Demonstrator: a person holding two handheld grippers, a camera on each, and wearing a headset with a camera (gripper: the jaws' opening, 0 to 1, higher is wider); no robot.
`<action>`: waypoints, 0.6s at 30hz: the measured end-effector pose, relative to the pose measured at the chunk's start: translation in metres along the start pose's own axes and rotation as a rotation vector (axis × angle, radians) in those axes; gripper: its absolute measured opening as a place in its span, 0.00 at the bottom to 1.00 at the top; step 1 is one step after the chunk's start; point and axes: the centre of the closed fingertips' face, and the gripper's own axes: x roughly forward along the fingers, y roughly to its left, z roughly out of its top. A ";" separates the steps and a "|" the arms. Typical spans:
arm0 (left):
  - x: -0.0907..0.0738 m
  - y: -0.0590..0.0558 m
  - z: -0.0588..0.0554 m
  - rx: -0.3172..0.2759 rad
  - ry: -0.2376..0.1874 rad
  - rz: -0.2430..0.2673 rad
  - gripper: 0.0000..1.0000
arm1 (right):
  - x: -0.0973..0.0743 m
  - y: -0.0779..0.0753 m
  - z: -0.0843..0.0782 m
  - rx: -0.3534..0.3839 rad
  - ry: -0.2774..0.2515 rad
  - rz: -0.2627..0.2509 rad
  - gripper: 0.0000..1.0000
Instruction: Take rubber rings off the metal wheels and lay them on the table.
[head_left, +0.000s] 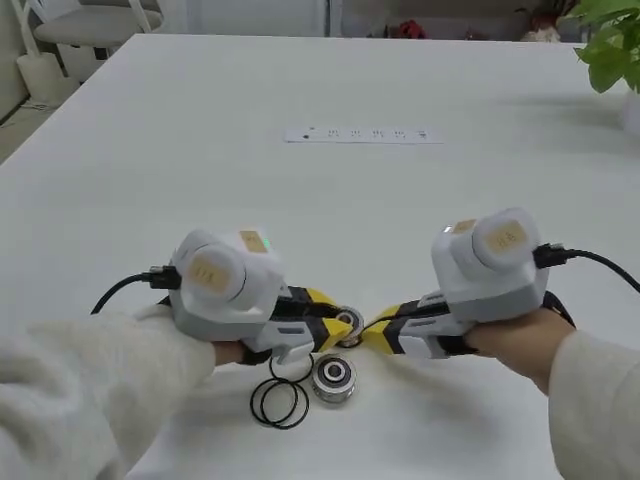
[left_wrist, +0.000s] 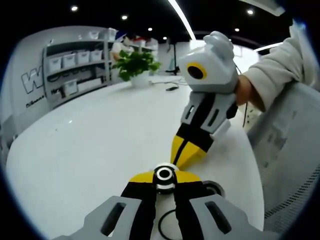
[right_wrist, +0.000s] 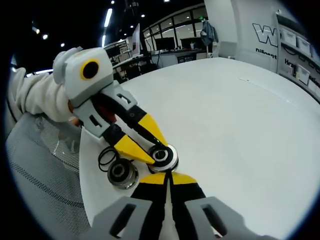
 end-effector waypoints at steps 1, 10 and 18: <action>0.000 0.000 0.000 0.004 0.000 -0.002 0.13 | 0.000 0.000 0.000 0.016 0.001 -0.001 0.00; -0.001 0.001 0.000 0.022 0.003 -0.015 0.13 | -0.002 -0.004 0.001 0.162 -0.015 0.013 0.00; -0.001 0.001 -0.001 0.028 0.006 -0.015 0.13 | -0.008 -0.005 0.008 0.293 -0.070 0.038 0.00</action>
